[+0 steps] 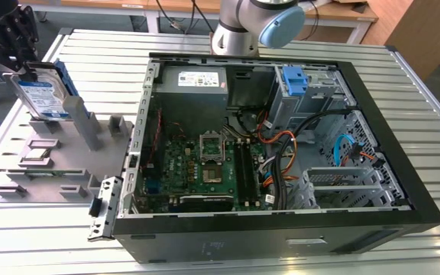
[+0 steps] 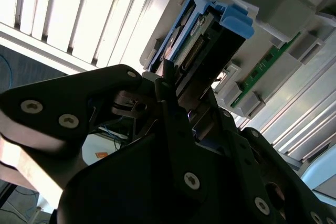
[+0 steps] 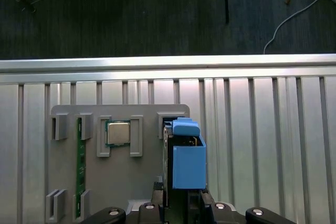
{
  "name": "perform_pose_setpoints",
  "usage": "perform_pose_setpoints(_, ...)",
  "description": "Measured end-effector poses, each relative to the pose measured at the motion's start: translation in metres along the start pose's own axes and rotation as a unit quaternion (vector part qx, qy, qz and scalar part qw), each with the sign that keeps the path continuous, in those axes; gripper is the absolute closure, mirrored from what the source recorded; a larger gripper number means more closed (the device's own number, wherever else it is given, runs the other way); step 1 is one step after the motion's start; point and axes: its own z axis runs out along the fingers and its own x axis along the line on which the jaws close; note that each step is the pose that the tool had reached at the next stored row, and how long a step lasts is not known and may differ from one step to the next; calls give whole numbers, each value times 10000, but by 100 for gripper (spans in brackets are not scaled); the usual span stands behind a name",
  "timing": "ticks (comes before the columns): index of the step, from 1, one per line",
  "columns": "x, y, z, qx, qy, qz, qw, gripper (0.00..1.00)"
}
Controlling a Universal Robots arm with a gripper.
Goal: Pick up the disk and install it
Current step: 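Pick up the disk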
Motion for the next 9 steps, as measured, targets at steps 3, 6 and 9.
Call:
perform_pose_setpoints(3,0,1,-13,-2,1,0,10000,65)
perform_pose_setpoints(6,-1,1,-26,0,0,0,10000,65)
perform_pose_setpoints(9,-3,2,-47,0,0,0,10000,65)
